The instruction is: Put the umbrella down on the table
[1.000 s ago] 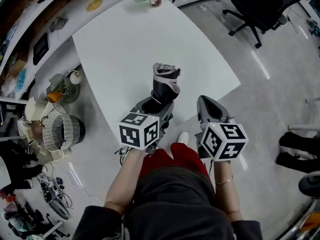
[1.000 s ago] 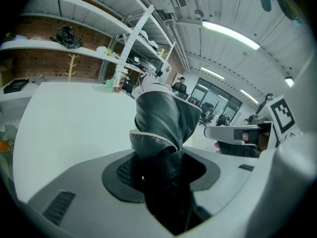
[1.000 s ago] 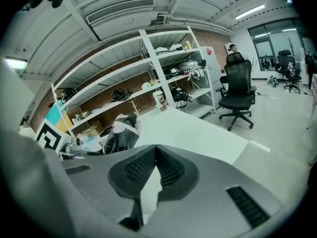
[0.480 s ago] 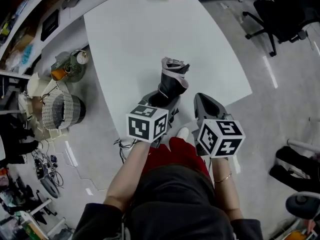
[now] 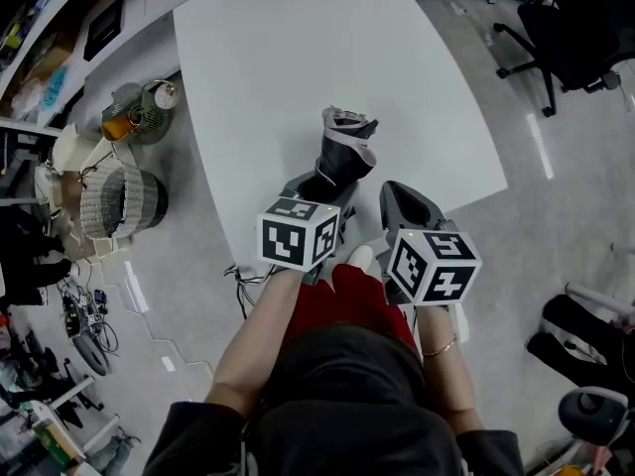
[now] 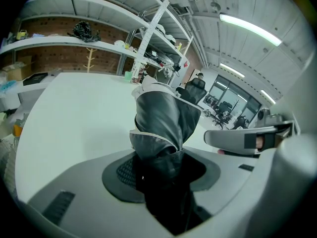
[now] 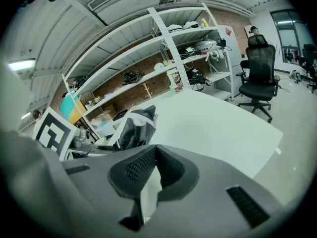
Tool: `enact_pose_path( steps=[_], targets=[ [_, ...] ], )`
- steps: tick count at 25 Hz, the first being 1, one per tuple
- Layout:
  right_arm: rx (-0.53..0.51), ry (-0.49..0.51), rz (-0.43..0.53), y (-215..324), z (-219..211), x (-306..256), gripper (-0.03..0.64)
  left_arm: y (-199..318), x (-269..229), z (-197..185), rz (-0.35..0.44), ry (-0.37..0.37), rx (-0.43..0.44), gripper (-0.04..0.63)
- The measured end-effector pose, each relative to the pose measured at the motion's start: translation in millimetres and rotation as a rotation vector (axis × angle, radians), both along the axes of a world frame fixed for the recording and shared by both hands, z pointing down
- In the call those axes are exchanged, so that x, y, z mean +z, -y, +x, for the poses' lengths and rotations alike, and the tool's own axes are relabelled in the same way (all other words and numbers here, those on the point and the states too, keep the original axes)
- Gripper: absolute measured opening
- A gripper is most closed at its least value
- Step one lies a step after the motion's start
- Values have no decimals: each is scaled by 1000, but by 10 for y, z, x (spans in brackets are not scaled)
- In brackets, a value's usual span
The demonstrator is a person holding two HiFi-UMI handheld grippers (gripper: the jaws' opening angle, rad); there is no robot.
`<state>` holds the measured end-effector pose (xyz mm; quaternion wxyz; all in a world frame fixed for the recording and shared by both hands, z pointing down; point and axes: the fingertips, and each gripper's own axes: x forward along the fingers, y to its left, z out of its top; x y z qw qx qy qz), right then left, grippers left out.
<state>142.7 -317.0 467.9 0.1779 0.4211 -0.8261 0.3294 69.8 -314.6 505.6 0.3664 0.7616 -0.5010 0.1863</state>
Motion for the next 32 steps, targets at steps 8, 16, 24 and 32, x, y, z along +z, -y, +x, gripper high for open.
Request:
enact_pose_path(
  steps=[8, 16, 24, 32],
  targets=[
    [-10, -13, -24, 5, -42, 97, 18, 9, 151, -56, -30, 28, -11, 200],
    [-13, -17, -32, 0, -27, 150, 18, 60, 256, -34, -61, 38, -14, 201],
    [-8, -26, -38, 1, 16, 176, 18, 126, 354, 6, -84, 56, -13, 202],
    [1, -30, -43, 21, 64, 203, 18, 177, 406, 21, -89, 76, -9, 207]
  ],
)
